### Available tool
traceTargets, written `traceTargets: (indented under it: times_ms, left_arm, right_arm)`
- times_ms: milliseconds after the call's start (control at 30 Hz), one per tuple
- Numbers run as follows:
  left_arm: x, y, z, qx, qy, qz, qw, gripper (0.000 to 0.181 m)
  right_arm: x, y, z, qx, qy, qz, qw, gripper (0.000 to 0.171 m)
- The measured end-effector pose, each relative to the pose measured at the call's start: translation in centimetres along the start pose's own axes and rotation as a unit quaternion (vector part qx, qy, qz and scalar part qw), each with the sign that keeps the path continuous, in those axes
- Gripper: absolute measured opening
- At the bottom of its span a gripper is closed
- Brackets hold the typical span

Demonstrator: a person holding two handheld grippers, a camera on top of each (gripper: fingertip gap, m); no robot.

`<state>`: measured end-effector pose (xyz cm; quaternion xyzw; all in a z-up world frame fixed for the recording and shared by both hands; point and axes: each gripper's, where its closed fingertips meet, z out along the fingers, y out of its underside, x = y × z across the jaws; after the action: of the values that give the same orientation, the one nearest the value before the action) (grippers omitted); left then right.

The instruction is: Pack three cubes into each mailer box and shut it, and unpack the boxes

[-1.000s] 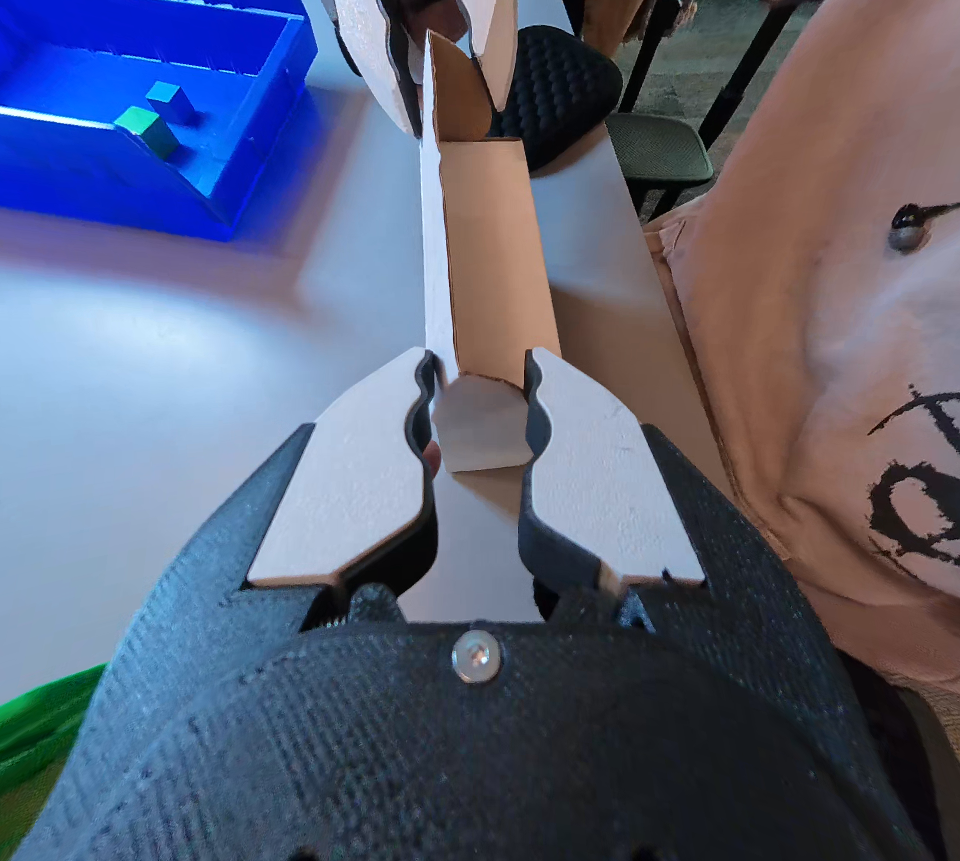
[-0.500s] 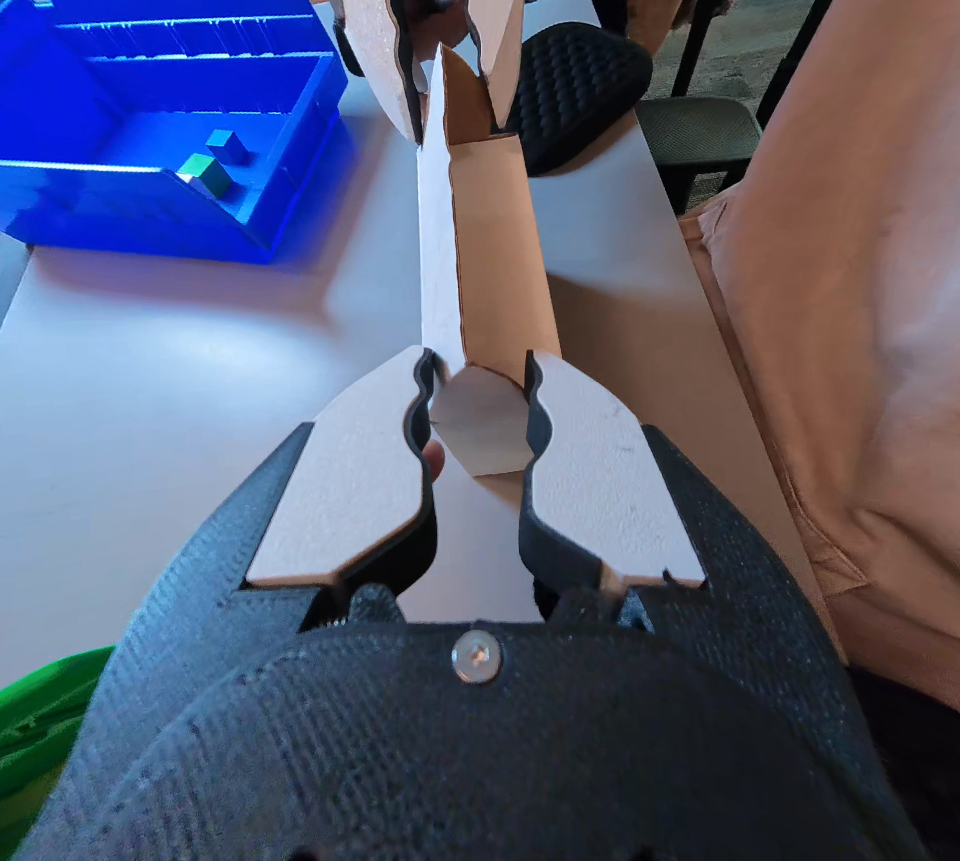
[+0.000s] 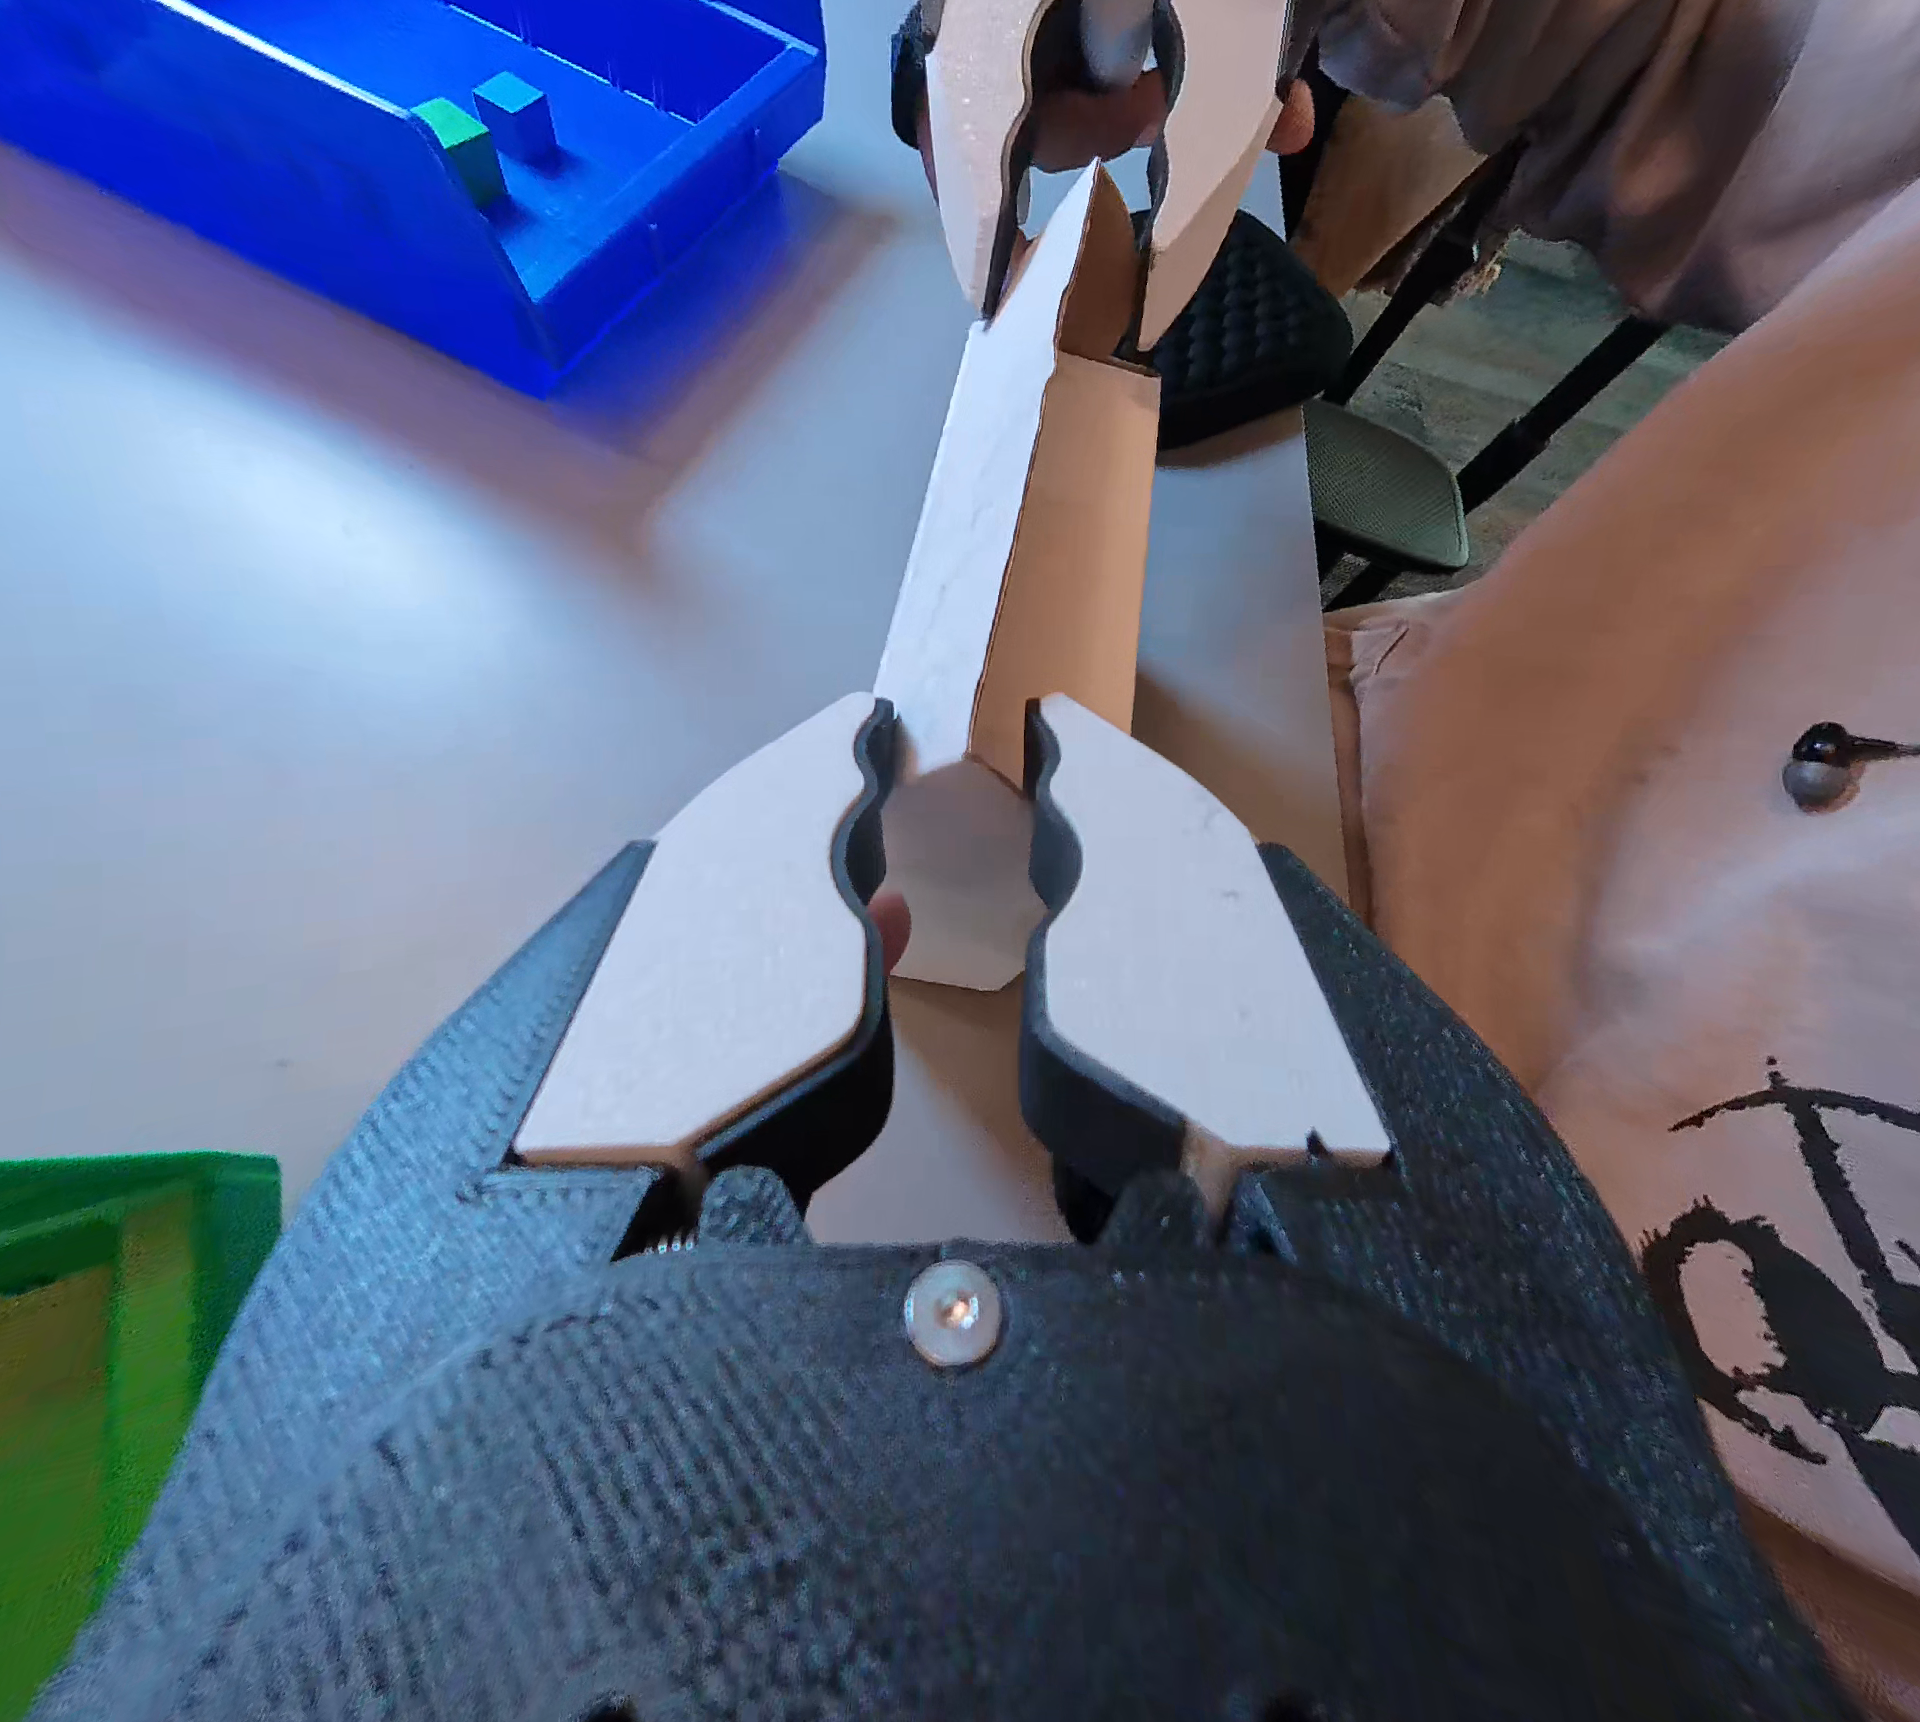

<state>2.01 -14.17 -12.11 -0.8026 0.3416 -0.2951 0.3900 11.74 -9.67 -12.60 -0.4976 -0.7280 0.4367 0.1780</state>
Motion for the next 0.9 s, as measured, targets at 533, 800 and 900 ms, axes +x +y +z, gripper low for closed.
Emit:
traceTargets:
  times_ms: [533,800,900]
  left_arm:
    - [1.8,1.5,-0.9,0.009,0.078,0.229,0.97,0.038]
    - [1.1,-0.2,-1.4,0.057,0.108,0.074,0.99,0.035]
    - [1.3,0.2,-1.1,0.058,0.1,0.057,0.992,0.034]
  right_arm:
    - [-0.3,0.0,0.1,0.004,-0.036,0.003,0.999,0.035]
    - [-0.3,-0.1,0.2,0.0,-0.05,0.081,0.995,0.035]
    - [-0.3,-0.1,0.2,0.005,-0.052,0.093,0.994,0.034]
